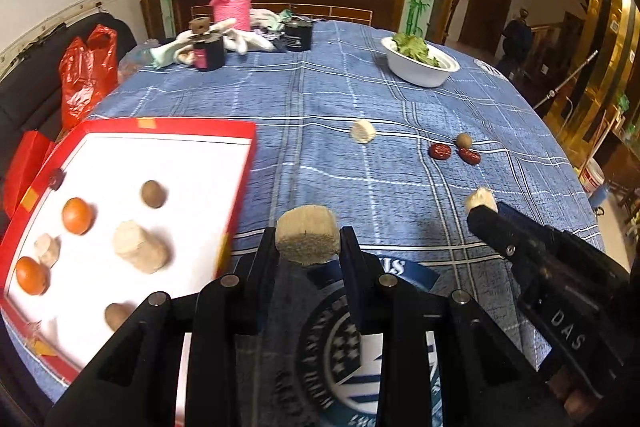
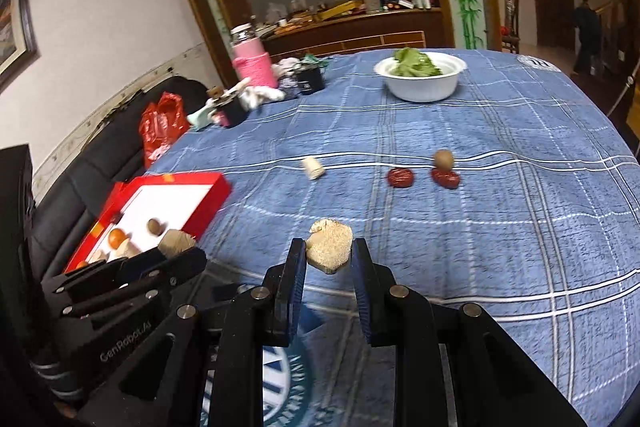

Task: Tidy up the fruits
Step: 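Carry the cake and white cylinder toward the red tray with both tools, then hold the cake and cylinder above the red tray with both tools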

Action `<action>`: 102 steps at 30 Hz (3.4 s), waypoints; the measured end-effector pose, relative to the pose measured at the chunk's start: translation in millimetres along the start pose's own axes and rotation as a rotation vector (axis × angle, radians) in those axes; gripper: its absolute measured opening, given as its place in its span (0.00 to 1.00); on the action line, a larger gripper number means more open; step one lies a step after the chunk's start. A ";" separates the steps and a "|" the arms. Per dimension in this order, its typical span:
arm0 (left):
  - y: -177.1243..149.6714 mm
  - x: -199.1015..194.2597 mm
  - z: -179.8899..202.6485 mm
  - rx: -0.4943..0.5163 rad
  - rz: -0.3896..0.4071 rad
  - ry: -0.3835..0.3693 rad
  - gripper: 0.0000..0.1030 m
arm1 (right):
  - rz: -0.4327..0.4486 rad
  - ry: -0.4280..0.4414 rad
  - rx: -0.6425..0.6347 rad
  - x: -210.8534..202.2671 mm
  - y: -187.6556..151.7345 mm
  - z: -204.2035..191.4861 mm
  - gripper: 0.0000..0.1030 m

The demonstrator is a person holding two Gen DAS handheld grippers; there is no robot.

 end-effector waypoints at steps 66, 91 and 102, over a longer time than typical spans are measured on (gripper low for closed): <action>7.0 31.8 -212.6 -0.270 -0.031 0.268 0.27 | -0.132 0.244 -0.292 111.4 4.9 -208.7 0.23; 5.8 33.6 -224.7 -0.281 -0.036 0.281 0.27 | -0.162 0.240 -0.300 126.9 2.3 -213.8 0.23; 5.6 38.8 -231.2 -0.291 -0.057 0.288 0.27 | -0.182 0.233 -0.296 137.6 1.7 -212.0 0.23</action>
Point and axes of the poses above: each gripper's, at about its wrist camera, not at the fingertips, and x roughly the way its jaws point, z to its right, y to its top, the point moved 9 cm from there along x, roughly the way its jaws point, and after that the axes turned 9 degrees about y, right-handed, at the moved point
